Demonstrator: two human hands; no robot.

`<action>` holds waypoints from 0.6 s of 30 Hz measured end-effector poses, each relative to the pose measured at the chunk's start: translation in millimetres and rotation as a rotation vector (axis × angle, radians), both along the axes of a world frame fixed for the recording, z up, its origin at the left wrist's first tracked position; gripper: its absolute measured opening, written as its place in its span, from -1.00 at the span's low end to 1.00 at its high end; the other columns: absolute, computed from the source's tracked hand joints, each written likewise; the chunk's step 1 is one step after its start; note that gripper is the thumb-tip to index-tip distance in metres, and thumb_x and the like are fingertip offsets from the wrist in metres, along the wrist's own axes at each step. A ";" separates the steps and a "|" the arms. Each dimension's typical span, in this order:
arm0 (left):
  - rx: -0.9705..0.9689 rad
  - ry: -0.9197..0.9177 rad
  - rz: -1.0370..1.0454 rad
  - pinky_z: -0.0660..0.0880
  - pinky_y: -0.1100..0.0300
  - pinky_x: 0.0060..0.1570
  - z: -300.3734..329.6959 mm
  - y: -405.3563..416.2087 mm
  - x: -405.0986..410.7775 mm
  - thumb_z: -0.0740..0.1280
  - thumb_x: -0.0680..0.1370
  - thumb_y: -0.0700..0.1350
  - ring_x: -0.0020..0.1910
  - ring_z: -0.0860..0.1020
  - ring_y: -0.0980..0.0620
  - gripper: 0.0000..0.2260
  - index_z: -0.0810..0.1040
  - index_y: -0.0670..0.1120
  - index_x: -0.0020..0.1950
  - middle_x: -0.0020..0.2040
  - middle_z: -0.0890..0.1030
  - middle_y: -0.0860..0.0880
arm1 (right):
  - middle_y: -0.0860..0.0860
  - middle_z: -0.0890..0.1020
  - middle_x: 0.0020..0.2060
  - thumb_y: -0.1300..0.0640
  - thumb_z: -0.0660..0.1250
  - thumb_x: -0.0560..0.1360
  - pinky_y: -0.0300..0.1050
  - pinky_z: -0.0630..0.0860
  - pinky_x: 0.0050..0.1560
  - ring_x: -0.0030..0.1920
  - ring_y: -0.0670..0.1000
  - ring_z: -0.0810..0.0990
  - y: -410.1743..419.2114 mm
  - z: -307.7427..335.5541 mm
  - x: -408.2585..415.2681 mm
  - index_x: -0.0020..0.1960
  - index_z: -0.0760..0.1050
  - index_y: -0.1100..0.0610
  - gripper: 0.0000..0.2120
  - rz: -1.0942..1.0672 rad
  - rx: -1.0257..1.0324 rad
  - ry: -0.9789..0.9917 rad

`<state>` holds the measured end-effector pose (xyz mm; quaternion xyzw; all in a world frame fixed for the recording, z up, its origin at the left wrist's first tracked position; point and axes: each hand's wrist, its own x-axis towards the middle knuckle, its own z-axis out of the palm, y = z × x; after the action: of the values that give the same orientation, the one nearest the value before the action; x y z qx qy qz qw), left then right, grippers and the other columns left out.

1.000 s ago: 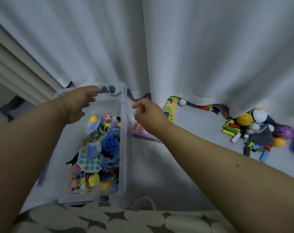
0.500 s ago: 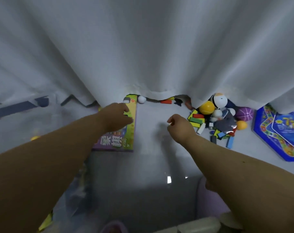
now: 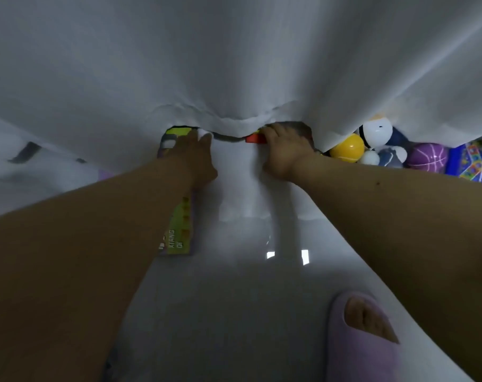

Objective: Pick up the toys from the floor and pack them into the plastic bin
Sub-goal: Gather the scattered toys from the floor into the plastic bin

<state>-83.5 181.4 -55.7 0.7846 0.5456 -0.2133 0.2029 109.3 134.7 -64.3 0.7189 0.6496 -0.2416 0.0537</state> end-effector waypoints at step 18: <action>-0.165 -0.687 0.718 0.56 0.02 0.03 -32.8 -66.2 35.0 0.23 0.49 -0.07 -0.07 0.54 -0.16 -0.76 0.46 0.02 0.15 0.17 0.44 -0.20 | 0.22 0.46 0.14 0.19 0.22 0.53 0.00 0.43 0.02 0.11 0.23 0.50 -7.4 -20.6 -23.0 0.22 0.36 0.27 -0.70 -0.038 -0.024 0.024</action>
<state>-48.6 115.2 -88.4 0.5536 0.6642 0.0981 0.4927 86.3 127.3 -84.9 0.7273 0.6336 -0.2590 0.0498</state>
